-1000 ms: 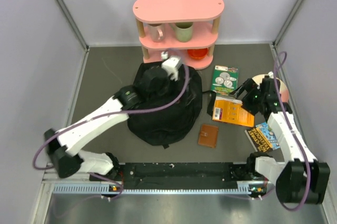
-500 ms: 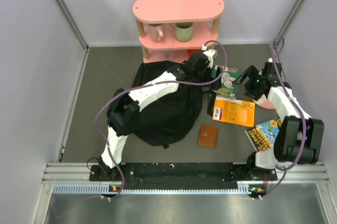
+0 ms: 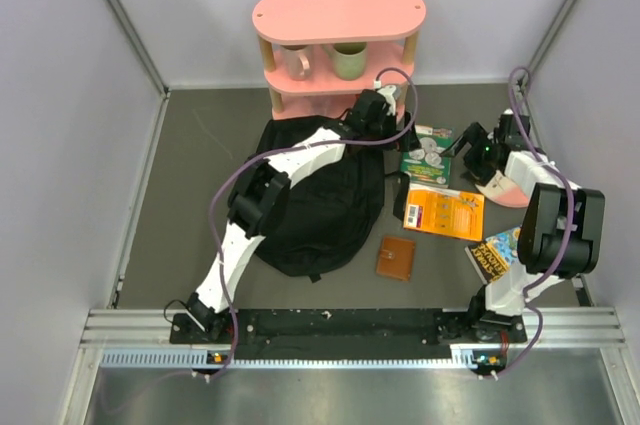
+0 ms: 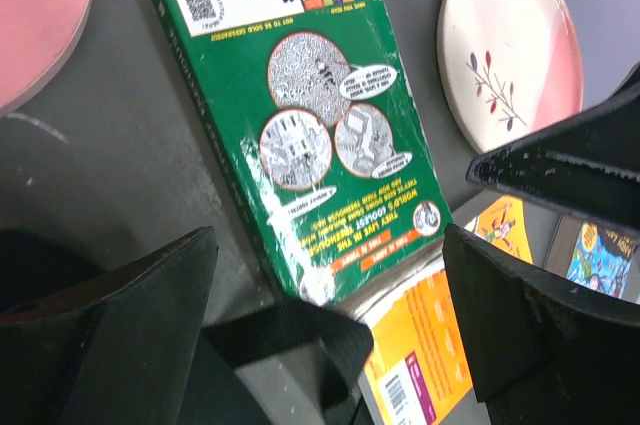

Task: Pack the student bag
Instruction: Pick up the book from the center of the board.

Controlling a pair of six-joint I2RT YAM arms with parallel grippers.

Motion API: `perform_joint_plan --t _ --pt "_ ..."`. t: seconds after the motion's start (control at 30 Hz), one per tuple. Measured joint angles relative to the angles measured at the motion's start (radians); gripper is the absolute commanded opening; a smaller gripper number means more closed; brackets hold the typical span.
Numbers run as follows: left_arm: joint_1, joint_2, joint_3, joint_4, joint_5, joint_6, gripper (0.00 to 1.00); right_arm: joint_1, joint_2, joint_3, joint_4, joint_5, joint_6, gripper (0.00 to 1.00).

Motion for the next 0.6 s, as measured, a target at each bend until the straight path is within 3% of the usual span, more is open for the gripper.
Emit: perform_joint_plan --t 0.2,0.6 --pt "0.003 0.113 0.11 0.007 0.037 -0.053 0.97 -0.002 0.057 0.003 0.021 -0.018 -0.014 0.86" --pt "0.001 0.171 0.127 -0.012 0.035 -0.126 0.95 -0.002 0.138 0.015 0.065 -0.079 -0.024 0.83"
